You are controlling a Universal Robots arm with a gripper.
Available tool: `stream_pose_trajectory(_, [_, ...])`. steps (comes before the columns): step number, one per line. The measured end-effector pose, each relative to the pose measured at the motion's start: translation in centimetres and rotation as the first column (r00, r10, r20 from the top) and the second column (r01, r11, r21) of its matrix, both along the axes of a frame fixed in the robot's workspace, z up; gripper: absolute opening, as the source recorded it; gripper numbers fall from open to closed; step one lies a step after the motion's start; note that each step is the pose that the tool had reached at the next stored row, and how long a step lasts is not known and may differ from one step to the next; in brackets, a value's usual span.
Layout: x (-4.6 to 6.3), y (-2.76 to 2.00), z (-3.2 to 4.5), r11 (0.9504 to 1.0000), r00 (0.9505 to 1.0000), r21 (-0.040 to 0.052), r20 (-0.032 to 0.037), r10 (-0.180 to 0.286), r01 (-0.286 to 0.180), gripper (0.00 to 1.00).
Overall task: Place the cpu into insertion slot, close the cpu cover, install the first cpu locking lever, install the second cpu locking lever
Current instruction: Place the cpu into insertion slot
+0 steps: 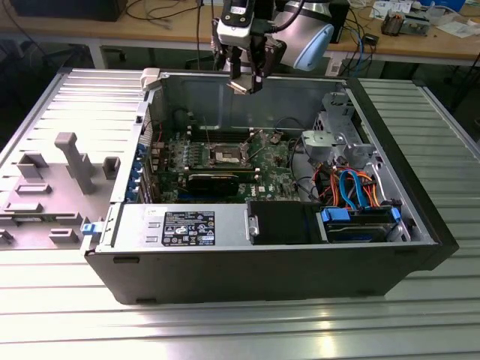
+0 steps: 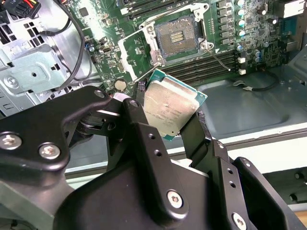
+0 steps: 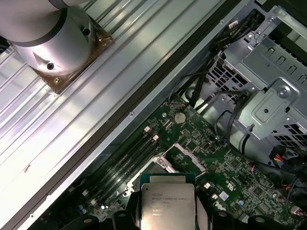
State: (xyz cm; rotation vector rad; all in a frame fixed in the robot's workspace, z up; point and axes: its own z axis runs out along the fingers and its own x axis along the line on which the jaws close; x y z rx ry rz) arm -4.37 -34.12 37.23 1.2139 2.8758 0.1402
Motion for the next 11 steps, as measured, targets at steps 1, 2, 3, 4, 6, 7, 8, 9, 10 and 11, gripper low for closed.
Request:
stream_pose_trajectory(1, [0.0,0.0,0.0,1.0,1.0,0.0,0.0,0.0,0.0,0.55])
stream_pose_trajectory(2, [0.0,0.0,0.0,1.0,1.0,0.0,0.0,0.0,0.0,0.55])
stream_pose_trajectory(3, [-0.02,0.0,0.0,1.0,1.0,0.0,0.0,-0.002,0.002,0.55])
stream_pose_trajectory(4, [-0.06,0.0,0.0,1.0,1.0,0.0,0.0,-0.003,0.003,0.55])
stream_pose_trajectory(6, [-0.11,0.0,0.0,1.0,1.0,0.0,0.0,-0.004,0.004,0.55])
stream_pose_trajectory(7, [-0.17,0.0,0.0,1.0,1.0,0.0,0.0001,-0.005,0.005,0.55])
stream_pose_trajectory(8, [-0.25,0.0,0.0,1.0,1.0,0.0,0.0,-0.007,0.007,0.55])
stream_pose_trajectory(9, [-0.33,0.0,0.0,1.0,1.0,0.0,0.0,-0.009,0.009,0.55])
stream_pose_trajectory(10, [-0.41,0.0,0.0,0.9999,0.9999,0.0,0.0,-0.011,0.011,0.55])
stream_pose_trajectory(11, [-0.5,0.0,0.0,0.9999,0.9999,0.0,0.0,-0.012,0.012,0.55])
